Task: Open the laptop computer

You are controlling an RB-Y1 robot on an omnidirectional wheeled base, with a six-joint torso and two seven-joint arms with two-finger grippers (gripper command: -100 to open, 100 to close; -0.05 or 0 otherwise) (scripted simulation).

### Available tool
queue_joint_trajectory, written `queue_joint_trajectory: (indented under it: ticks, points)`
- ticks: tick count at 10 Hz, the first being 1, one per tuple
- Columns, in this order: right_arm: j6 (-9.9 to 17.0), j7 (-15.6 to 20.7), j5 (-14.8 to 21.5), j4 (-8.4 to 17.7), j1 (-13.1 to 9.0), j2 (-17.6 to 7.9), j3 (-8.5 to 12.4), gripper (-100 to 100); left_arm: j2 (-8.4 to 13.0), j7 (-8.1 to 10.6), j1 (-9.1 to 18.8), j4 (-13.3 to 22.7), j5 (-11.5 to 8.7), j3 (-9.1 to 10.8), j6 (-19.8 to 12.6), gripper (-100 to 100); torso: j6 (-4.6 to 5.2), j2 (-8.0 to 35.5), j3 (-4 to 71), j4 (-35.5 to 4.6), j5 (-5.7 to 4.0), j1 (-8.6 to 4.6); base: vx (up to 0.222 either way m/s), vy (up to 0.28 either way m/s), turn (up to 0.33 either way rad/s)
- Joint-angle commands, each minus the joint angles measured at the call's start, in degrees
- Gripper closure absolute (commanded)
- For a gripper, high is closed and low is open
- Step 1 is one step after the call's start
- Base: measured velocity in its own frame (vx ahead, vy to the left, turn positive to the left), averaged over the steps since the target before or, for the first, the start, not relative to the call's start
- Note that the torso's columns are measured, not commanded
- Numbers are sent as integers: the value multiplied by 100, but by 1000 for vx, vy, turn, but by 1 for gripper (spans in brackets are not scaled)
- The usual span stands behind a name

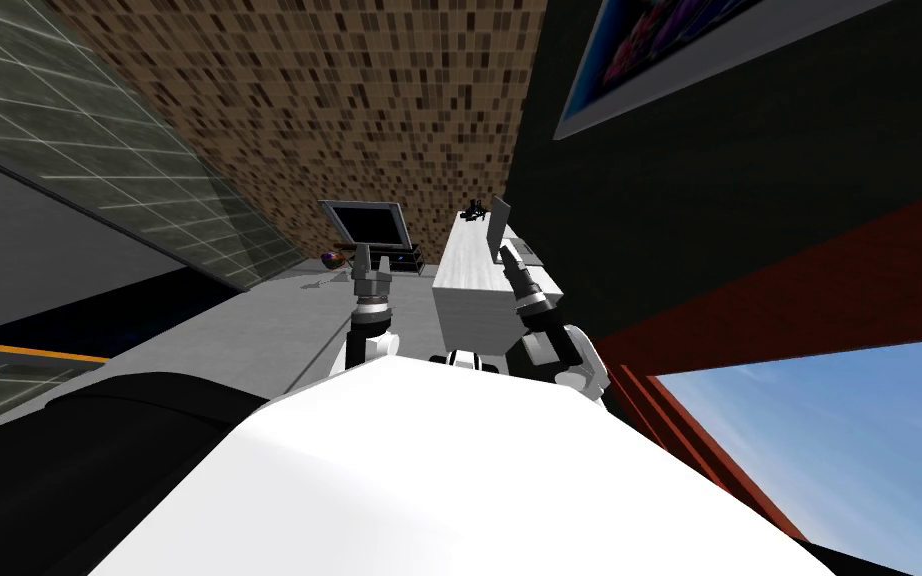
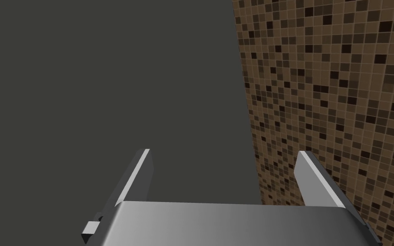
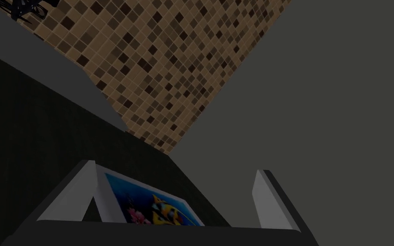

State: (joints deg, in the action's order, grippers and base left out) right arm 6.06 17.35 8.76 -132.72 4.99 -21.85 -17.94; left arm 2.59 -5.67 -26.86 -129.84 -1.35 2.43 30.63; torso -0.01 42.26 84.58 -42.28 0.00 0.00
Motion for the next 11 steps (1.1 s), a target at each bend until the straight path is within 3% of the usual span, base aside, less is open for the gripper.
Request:
queue_joint_trajectory:
  ticks: [1,2,3,4,5,6,7,8,9,10,11]
  points:
    - [442,348,39,43,-303,-187,-221,-100,0,0,0,0,0,0,0,0,3,3,-1,-1,0,1,19,-23,82]
    - [564,348,39,43,-303,-187,-221,-100,0,0,0,0,0,0,0,0,0,2,-1,-1,0,1,16,-21,57]
    - [741,573,70,71,-512,-308,-366,-100,0,0,0,0,0,0,0,0,2,4,-2,-1,0,2,20,-25,81]
    - [891,573,70,71,-512,-308,-366,-100,0,0,0,0,0,0,0,0,0,2,-1,-1,0,0,21,-21,60]
    - [1051,800,101,106,-720,-433,-503,-100,0,0,0,0,0,0,0,0,3,1,-1,0,0,0,23,-17,81]
    - [1215,800,101,106,-720,-433,-503,-100,0,0,0,0,0,0,0,0,1,1,0,0,0,1,19,-13,49]
    - [1367,1029,133,147,-925,-562,-632,-100,0,0,0,0,0,0,0,0,2,2,-1,0,0,2,25,-11,75]
    - [1519,1029,133,147,-925,-562,-632,-100,0,0,0,0,0,0,0,0,0,1,0,0,1,2,20,-9,38]
    - [1682,1259,165,195,-1126,-696,-753,-100,0,0,-1,0,0,0,0,0,3,3,-2,-1,0,1,20,-7,70]
    - [1851,1259,165,195,-1126,-696,-753,-100,0,0,0,0,0,0,0,0,0,3,-2,-1,0,1,18,-8,38]
    - [2032,1488,198,250,-1324,-833,-864,-100,0,0,-1,0,0,0,0,0,3,3,-2,-1,0,0,21,-6,60]
